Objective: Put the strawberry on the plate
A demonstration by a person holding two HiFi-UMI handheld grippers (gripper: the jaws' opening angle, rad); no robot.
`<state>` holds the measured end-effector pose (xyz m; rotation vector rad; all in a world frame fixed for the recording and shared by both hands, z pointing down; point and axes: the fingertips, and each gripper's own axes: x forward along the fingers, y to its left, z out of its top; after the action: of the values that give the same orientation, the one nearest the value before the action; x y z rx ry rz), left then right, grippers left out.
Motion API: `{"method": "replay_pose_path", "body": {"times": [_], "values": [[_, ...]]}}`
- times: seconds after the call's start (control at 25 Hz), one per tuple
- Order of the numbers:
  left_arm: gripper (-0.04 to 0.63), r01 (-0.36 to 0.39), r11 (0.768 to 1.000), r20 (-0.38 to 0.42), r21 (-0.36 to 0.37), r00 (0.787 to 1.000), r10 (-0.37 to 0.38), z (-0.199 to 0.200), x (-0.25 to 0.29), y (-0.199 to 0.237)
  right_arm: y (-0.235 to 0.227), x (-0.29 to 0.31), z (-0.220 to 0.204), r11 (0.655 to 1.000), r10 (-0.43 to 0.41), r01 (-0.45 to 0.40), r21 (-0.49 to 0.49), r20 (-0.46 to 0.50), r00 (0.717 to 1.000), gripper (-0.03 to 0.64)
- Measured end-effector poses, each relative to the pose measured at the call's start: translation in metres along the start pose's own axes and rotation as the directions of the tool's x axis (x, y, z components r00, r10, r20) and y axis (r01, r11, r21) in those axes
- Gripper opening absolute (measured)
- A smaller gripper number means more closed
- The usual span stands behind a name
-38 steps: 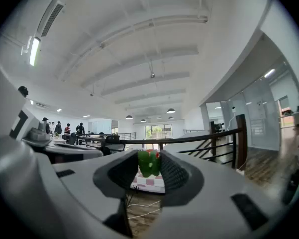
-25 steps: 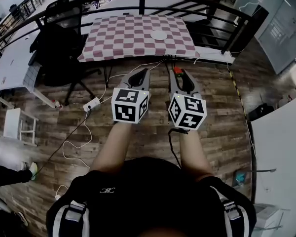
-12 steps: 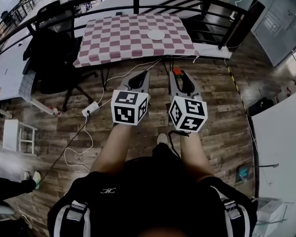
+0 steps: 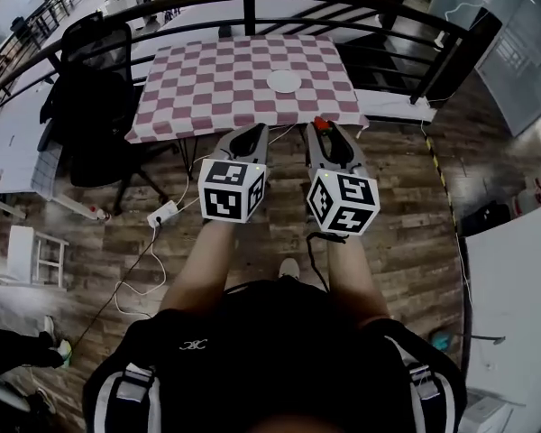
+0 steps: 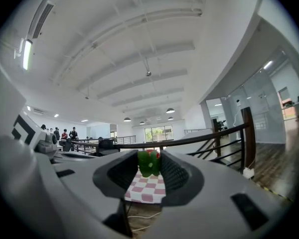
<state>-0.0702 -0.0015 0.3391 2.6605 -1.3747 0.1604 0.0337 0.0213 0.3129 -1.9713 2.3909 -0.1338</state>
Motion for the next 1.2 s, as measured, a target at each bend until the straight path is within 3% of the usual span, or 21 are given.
{"method": "replay_pose_path", "body": {"times": [0.48, 0.8, 1.2], "values": [[-0.009, -0.069, 0.996, -0.027, -0.054, 0.997, 0.068, 0.008, 0.122, 0.013, -0.08, 0.099, -0.003, 0.995, 0.101, -0.102, -0.005, -0.025, 0.995, 0.147], [-0.009, -0.105, 0.99, -0.051, -0.093, 0.994, 0.101, -0.003, 0.164, 0.032, -0.098, 0.141, -0.015, 0.989, 0.148, -0.148, -0.001, -0.071, 0.986, 0.147], [-0.009, -0.085, 0.988, -0.06, -0.126, 0.995, 0.078, -0.017, 0.228, 0.079, -0.106, 0.214, -0.033, 0.982, 0.189, -0.189, 0.008, -0.119, 0.975, 0.147]]}}
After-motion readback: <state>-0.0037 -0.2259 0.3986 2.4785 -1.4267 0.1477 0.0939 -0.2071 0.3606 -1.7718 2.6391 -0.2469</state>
